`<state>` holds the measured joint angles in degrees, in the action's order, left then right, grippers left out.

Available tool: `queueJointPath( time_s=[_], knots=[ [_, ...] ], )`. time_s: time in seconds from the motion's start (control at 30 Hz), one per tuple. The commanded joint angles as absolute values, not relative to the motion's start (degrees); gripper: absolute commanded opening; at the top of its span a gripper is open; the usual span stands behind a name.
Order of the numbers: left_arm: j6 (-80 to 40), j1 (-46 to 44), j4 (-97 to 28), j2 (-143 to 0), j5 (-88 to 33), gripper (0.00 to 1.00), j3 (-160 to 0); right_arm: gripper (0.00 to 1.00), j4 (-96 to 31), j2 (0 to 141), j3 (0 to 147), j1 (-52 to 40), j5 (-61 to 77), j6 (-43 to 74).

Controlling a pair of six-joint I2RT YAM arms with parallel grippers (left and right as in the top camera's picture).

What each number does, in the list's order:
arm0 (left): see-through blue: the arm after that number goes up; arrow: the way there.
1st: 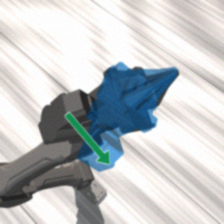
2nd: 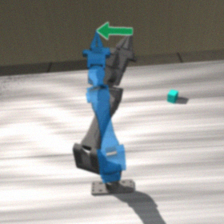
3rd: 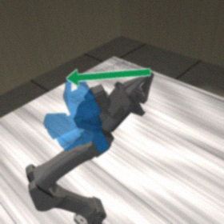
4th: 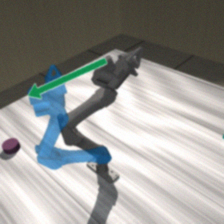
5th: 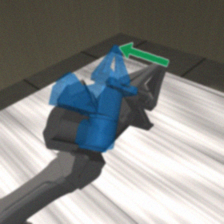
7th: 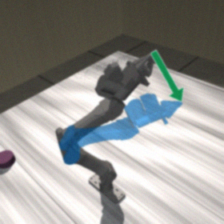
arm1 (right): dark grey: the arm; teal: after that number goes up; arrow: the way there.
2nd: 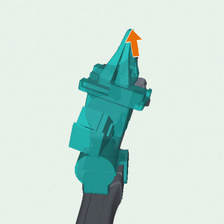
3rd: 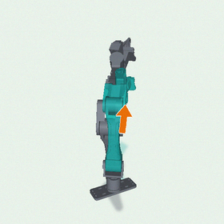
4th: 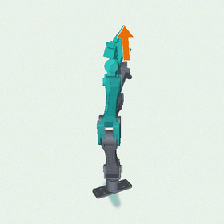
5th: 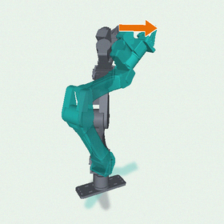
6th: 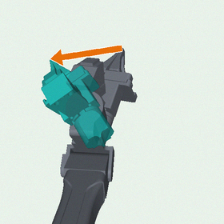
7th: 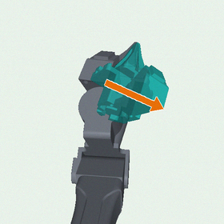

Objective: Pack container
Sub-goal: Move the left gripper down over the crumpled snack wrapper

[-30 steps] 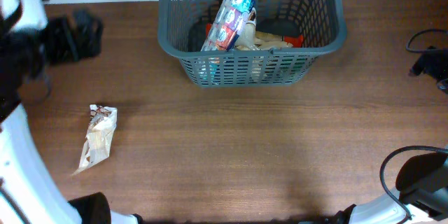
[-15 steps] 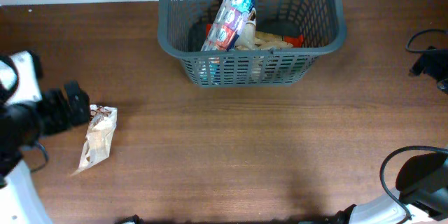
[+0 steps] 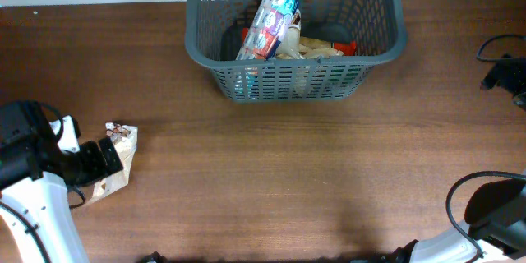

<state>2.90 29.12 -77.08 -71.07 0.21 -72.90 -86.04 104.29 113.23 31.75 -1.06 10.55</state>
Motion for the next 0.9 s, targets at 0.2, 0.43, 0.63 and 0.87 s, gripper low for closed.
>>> queueJointPath(
  time_s=[0.2,0.43,0.63,0.87],
  knots=[
    [16.82,29.52,-66.08,-78.83,5.39,0.99,-72.07,0.99,-86.02,103.57,113.12,31.9,-1.13,11.05],
    [19.18,29.52,-67.77,-86.89,-2.74,0.99,-72.03,0.99,-86.02,103.57,113.12,31.9,-1.13,11.05],
    [26.48,29.52,-67.53,-92.92,-7.75,0.99,-72.03,0.99,-86.04,103.57,113.12,31.9,-1.13,11.05],
    [30.09,29.52,-66.11,-97.54,-4.62,0.99,-72.03,0.99,-86.02,103.57,113.12,31.9,-1.13,11.05]
  ],
)
